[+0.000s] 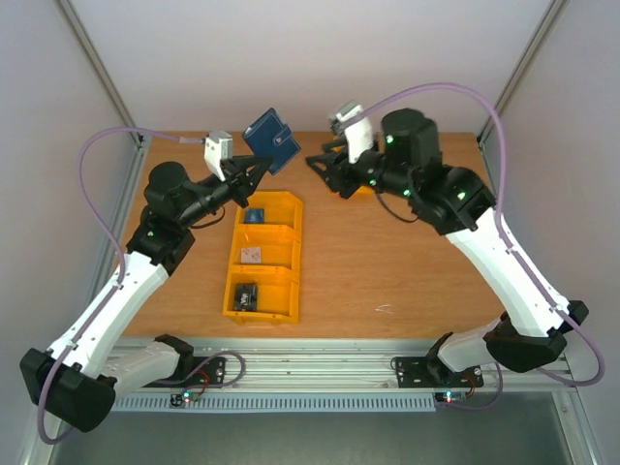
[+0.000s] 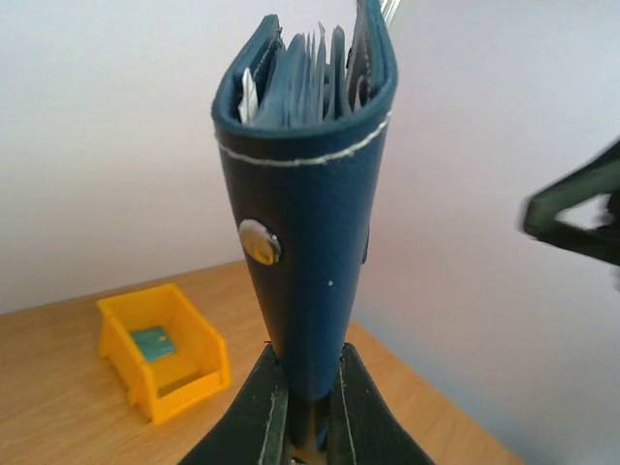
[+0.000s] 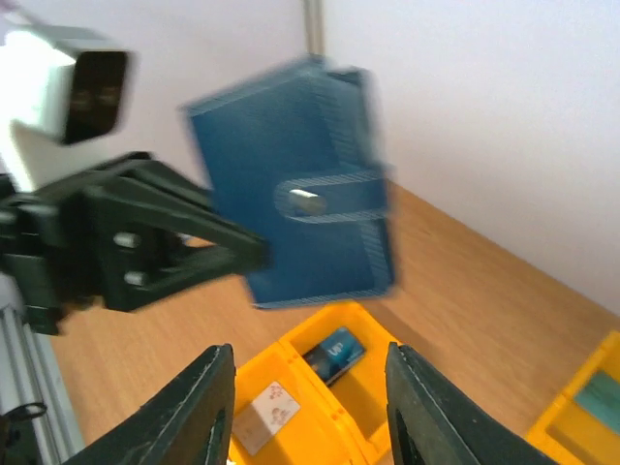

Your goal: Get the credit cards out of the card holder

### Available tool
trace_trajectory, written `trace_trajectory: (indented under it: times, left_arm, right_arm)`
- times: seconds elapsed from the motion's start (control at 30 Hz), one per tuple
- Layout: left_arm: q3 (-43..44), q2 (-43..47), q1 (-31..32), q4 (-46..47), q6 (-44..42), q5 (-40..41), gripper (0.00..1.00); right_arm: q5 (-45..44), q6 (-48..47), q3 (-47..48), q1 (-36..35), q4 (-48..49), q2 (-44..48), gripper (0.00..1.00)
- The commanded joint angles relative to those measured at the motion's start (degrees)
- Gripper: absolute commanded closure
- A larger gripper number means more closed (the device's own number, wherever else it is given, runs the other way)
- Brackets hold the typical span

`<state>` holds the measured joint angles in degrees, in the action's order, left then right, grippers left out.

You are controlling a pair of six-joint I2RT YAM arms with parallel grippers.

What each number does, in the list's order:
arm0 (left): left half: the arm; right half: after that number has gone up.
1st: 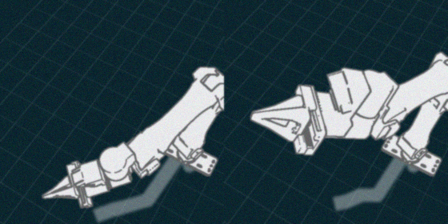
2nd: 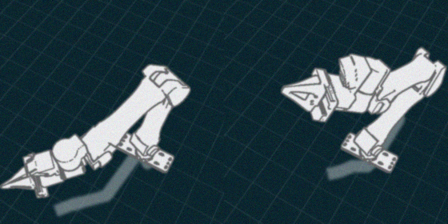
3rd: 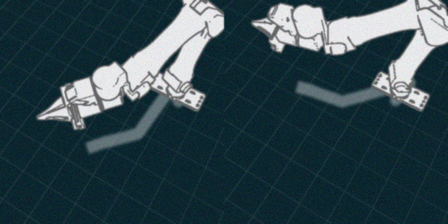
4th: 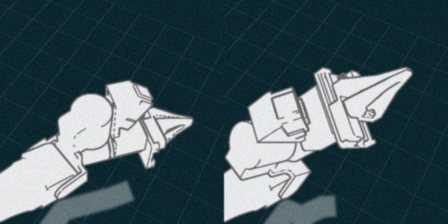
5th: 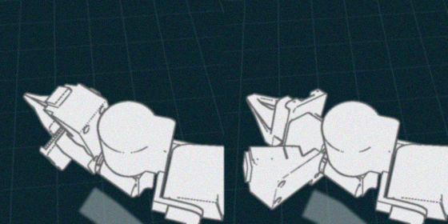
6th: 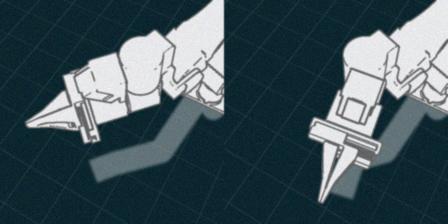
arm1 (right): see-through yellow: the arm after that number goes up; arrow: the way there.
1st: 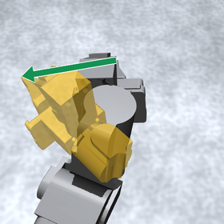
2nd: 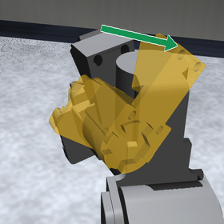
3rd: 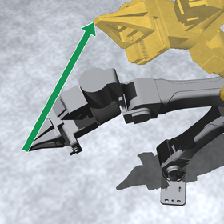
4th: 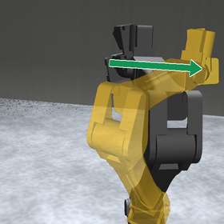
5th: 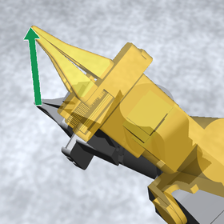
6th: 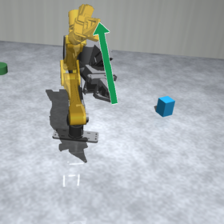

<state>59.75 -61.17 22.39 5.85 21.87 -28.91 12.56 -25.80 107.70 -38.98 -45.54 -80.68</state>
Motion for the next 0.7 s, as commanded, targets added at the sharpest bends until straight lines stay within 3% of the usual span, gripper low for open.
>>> trace_trajectory:
  times: [0.0, 0.23, 0.37, 0.67]
  left_arm:
    - [-0.5, 1.7, 3.0, -1.7, -7.2, 6.8, 1.0]
    - [-0.7, 1.5, 4.6, -0.3, -4.5, 5.9, 1.0]
    - [-0.9, 1.6, 4.6, 0.3, -4.5, 4.9, 1.0]
    - [-1.0, 1.3, 4.9, 1.1, -4.0, 2.5, 1.0]
  right_arm:
    - [-16.4, -8.5, 0.4, -10.0, 3.6, -2.4, 0.56]
    - [-19.1, -6.9, 6.5, -11.9, 4.0, -10.8, 0.52]
    - [-24.3, -7.2, 6.7, -11.9, 4.7, -12.3, 0.62]
    - [-30.6, -7.8, 7.0, -11.9, 6.2, -15.1, 0.69]
